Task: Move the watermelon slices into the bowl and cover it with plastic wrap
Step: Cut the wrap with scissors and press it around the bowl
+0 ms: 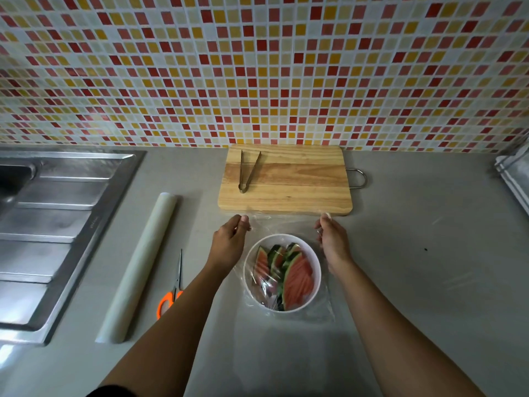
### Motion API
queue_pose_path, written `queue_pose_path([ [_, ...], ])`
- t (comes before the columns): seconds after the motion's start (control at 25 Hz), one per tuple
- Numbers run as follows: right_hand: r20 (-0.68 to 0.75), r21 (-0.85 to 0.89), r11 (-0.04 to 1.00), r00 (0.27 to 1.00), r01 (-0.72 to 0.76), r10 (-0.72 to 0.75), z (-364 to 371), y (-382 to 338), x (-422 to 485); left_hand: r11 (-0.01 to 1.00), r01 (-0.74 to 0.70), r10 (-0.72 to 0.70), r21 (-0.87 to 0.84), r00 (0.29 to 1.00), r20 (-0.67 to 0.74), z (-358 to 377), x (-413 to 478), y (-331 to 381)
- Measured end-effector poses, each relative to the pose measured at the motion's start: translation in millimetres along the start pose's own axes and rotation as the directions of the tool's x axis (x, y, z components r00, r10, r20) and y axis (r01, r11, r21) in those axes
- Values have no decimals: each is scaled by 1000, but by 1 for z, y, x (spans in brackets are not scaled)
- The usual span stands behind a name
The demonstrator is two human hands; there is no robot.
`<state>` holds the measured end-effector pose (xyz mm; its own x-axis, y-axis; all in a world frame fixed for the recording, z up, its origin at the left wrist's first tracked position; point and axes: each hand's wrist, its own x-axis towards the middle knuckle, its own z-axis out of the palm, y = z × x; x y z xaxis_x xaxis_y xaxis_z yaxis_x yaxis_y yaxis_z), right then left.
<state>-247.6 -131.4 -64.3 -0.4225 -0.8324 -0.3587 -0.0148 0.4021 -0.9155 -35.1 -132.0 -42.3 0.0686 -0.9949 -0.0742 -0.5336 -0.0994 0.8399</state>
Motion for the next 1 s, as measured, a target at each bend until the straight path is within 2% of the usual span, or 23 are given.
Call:
queue_pose_path([
  [0.16, -128, -109, 994, 992, -28, 14, 11, 4, -2, 997, 64, -59, 51, 994, -89, 16, 0, -7],
  [0.28, -143, -160, 987, 990, -32, 8, 16, 7, 0, 993, 101, -92, 53, 984, -152, 23, -3, -7],
  [0.4, -201, -164, 986, 978, 20, -53, 19, 6, 1, 995, 89, -78, 46, 976, -204, 28, -2, -5],
  [0.48, -196, -139, 989, 978, 45, -72, 20, 8, 2, 994, 90, -79, 54, 979, -189, 27, 0, -8],
  [0.64, -46, -171, 976, 991, -135, 129, 14, 9, 8, 978, 210, -210, -8, 977, -24, 20, 6, -13],
  [0.72, 44, -61, 958, 958, -281, 284, 9, 3, 11, 949, 278, -273, -148, 961, 50, 16, 7, -11],
  [0.8, 188, 126, 885, 886, -449, 423, 4, -7, 10, 855, 369, -341, -365, 929, 141, 14, 5, -7],
  [0.84, 253, 157, 853, 855, -497, 452, 1, -11, 9, 793, 403, -356, -457, 915, 189, 12, 3, -5],
  [0.92, 347, 110, 857, 827, -504, 442, -4, -17, 9, 715, 432, -354, -549, 901, 248, 11, 0, -2],
  [1.0, 426, 57, 891, 819, -450, 385, -7, -23, 9, 715, 431, -340, -551, 902, 264, 9, 0, -1],
])
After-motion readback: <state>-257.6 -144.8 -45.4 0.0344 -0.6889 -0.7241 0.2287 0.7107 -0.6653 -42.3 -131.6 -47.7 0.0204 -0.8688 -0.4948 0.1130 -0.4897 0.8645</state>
